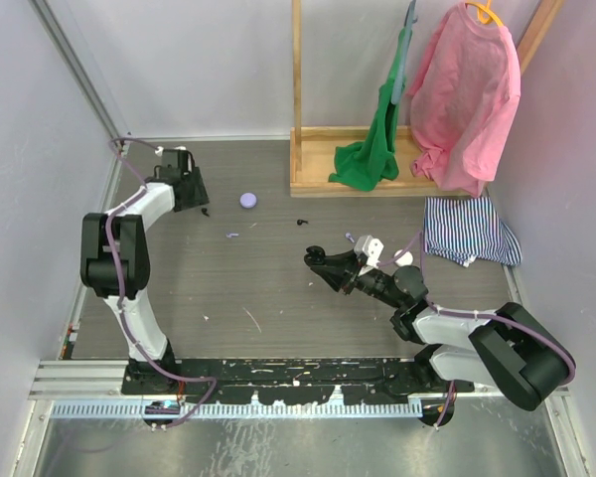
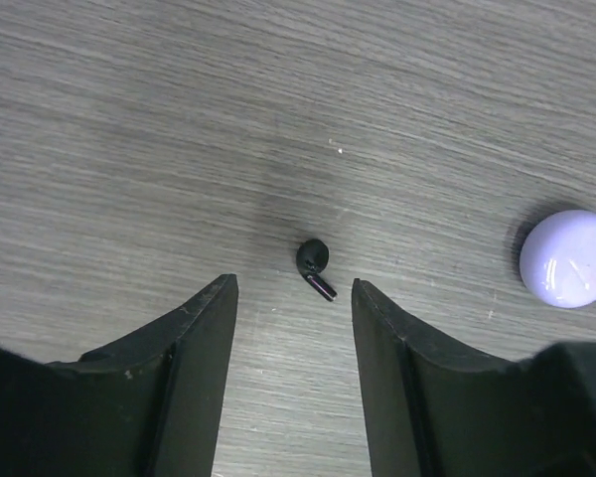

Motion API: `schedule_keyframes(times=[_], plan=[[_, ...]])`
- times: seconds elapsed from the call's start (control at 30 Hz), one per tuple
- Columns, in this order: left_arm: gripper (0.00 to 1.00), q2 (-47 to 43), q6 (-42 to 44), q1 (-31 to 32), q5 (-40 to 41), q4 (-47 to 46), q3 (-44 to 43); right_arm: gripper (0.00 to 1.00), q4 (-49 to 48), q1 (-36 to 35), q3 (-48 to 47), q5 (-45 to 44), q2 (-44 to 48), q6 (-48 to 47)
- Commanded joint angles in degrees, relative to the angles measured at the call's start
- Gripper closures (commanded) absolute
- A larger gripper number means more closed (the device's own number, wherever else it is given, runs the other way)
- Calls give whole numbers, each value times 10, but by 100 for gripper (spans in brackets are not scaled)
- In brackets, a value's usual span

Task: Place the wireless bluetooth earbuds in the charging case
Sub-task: Pick up the earbud from the center of the board.

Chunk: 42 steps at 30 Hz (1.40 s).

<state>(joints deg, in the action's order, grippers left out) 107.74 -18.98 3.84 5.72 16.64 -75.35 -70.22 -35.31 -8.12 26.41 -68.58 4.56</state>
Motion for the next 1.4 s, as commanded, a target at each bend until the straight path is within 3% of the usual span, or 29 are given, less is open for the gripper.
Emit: schedule_keyframes(times=[0.0, 0.13, 0.7, 1.1, 1.37], plan=[[51, 28, 29, -1, -18, 34, -55, 97, -31, -3, -3, -10, 6, -11], [59, 62, 38, -2, -30, 61, -94, 97, -30, -4, -5, -8, 2, -12], [71, 141, 50, 0, -41, 130, -162, 97, -18, -4, -12, -3, -10, -15], [72, 129, 56, 12, -27, 166, -163, 97, -8, -4, -16, 0, -8, -16], [80, 119, 56, 19, -24, 174, -156, 97, -8, -4, -18, 2, -14, -16]])
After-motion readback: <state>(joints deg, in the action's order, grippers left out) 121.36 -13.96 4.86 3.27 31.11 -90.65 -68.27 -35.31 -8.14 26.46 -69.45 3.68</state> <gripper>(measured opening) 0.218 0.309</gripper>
